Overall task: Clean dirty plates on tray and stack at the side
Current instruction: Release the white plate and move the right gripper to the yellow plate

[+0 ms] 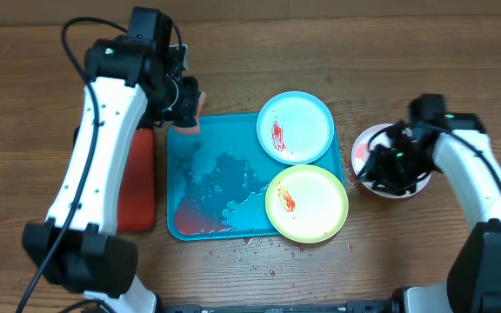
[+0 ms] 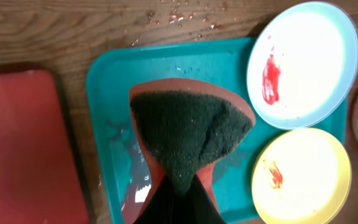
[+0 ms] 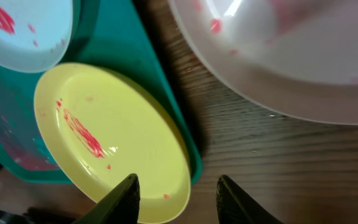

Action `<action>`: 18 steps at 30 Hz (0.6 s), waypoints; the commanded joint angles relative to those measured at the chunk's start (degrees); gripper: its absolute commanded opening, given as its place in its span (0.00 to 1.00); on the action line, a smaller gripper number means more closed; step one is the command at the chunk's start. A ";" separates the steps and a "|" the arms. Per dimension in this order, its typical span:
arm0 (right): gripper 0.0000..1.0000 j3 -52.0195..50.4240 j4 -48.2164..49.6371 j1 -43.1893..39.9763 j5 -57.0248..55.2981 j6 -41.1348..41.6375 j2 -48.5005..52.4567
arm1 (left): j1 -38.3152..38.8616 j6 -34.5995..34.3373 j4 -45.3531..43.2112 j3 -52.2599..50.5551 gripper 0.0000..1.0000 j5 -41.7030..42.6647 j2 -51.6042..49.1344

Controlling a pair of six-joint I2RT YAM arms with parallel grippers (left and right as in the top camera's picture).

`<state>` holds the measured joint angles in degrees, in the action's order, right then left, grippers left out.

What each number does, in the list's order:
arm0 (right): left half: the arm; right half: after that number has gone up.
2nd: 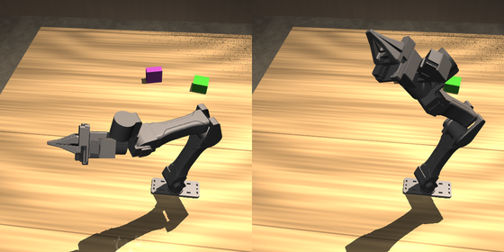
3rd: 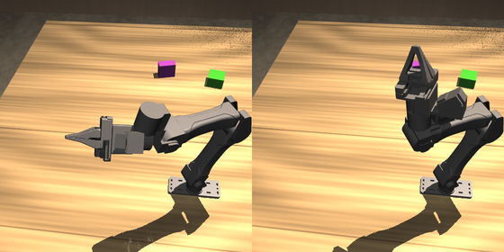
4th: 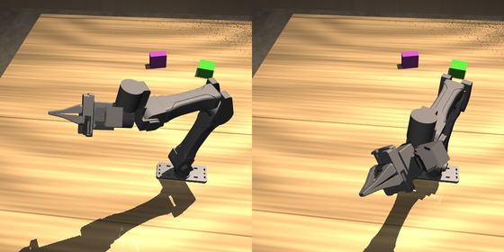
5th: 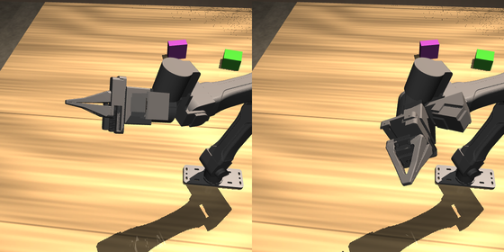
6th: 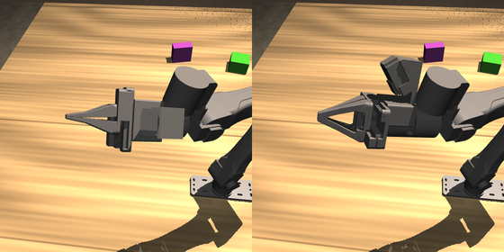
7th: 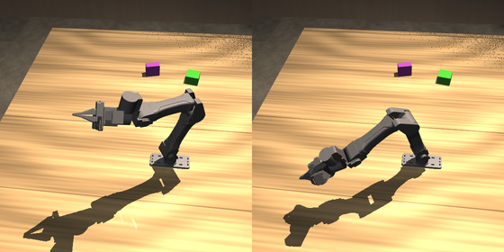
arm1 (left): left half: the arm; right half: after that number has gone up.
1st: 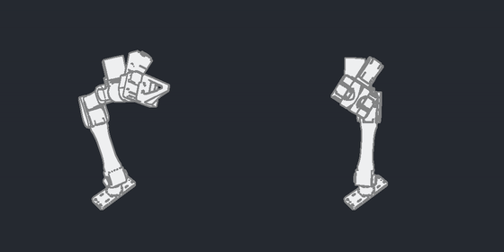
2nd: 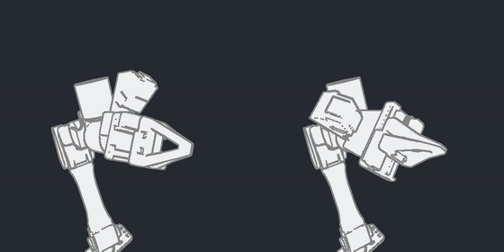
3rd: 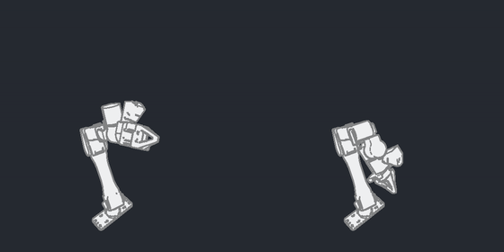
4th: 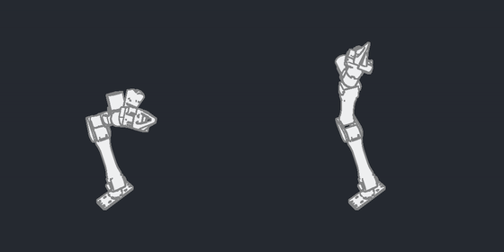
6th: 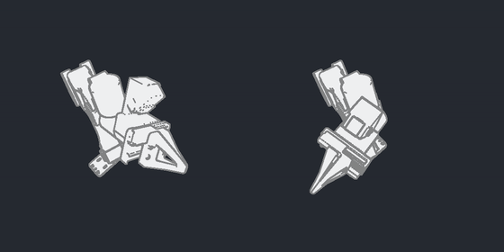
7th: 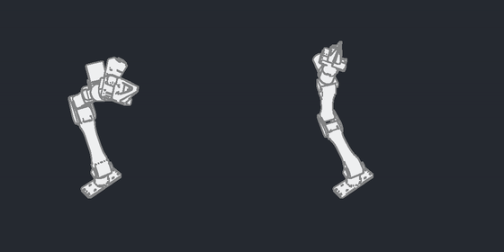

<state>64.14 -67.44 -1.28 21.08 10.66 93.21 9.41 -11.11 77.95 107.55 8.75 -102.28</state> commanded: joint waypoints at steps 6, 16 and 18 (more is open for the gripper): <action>0.41 -7.67 3.67 9.88 -9.99 5.64 -0.90 | 0.15 -7.34 8.96 1.42 0.04 -10.73 6.56; 0.15 -13.68 11.50 13.68 -10.14 9.35 -0.90 | 0.15 -7.34 5.46 -0.20 0.04 -10.67 6.01; 0.06 -13.66 11.45 13.81 -10.12 9.38 -0.92 | 0.15 -7.30 5.53 -0.20 0.04 -10.69 6.01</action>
<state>50.92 -56.55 11.92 11.35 18.57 93.21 9.41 -17.28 83.70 107.48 -0.86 -96.18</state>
